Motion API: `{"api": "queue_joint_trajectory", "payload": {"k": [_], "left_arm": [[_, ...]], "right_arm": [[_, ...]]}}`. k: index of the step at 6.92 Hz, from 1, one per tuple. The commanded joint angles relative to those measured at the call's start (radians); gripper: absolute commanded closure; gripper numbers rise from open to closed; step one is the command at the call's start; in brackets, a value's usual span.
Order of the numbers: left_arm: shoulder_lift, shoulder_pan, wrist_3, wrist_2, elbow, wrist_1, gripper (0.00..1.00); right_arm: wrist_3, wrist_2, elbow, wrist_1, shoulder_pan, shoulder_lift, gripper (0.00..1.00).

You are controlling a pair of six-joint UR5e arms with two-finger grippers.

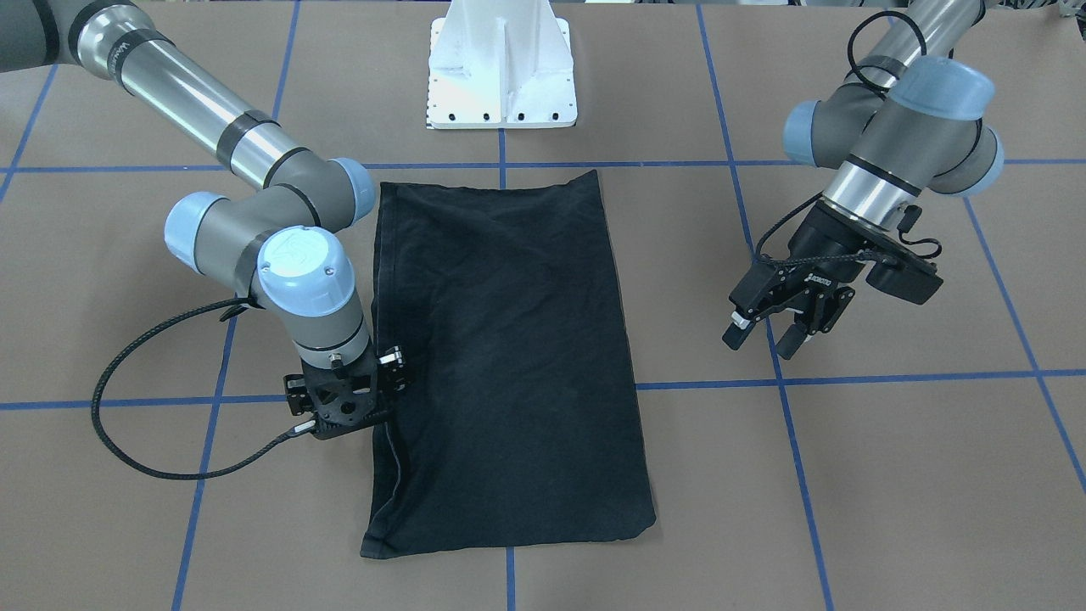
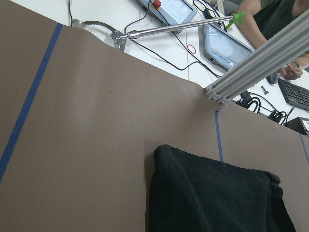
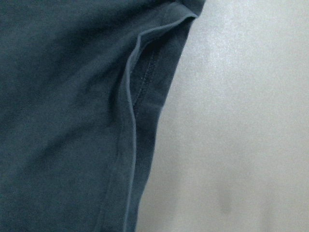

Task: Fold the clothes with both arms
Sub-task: 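Move the right gripper along the edge to the shirt's far corner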

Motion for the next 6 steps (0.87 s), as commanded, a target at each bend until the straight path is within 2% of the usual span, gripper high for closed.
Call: {"api": "queue_joint_trajectory", "payload": {"k": [1, 4, 5, 6], "left_arm": [[-0.002, 0.0, 0.0, 0.0, 0.001, 0.0, 0.0], [-0.002, 0.0, 0.0, 0.0, 0.001, 0.0, 0.0], [-0.002, 0.0, 0.0, 0.0, 0.001, 0.0, 0.0], [-0.002, 0.0, 0.0, 0.0, 0.002, 0.0, 0.0]], "right_arm": [[-0.006, 0.024, -0.004, 0.0, 0.011, -0.003, 0.0], [-0.009, 0.013, -0.019, 0.003, 0.019, 0.031, 0.0], [-0.006, -0.002, -0.063, 0.005, 0.017, 0.087, 0.0], [-0.006, -0.022, -0.135, 0.091, 0.019, 0.1, 0.0]]}}
